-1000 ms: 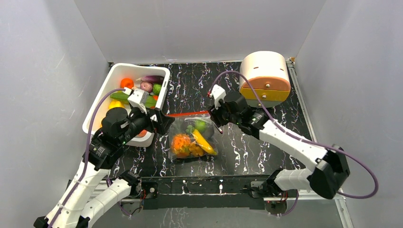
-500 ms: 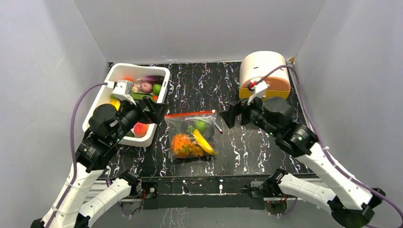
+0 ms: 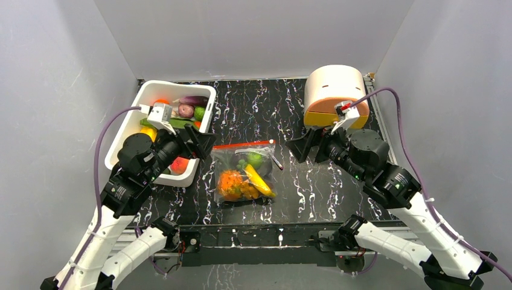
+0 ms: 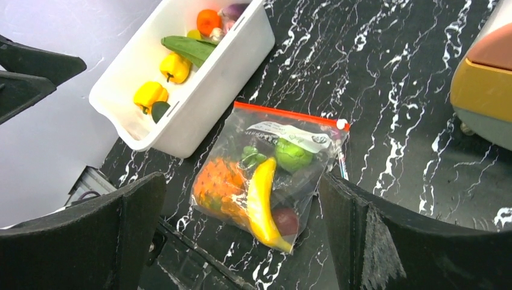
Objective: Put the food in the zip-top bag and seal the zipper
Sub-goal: Reset both arms
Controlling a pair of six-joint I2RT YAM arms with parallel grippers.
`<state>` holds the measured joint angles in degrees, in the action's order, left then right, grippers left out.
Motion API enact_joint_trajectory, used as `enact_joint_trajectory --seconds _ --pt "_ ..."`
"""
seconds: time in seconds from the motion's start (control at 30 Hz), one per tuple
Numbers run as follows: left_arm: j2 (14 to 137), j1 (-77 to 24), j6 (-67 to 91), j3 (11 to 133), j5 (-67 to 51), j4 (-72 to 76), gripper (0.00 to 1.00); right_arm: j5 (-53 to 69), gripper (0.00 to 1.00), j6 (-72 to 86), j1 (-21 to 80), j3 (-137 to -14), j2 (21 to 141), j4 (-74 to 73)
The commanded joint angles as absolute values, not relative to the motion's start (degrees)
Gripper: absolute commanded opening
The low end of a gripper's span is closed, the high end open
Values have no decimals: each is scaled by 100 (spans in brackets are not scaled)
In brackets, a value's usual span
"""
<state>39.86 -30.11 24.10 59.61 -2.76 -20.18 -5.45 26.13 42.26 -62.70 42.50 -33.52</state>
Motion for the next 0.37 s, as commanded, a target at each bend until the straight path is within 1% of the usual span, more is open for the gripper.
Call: enact_joint_trajectory --seconds 0.0,0.33 --pt "3866 -2997 2442 5846 -192 -1890 98 -605 98 2869 4209 -6378 4219 -3331" --pt "3822 -2992 2399 5960 -143 -1904 98 -507 98 2846 4211 -6263 4090 -3243"
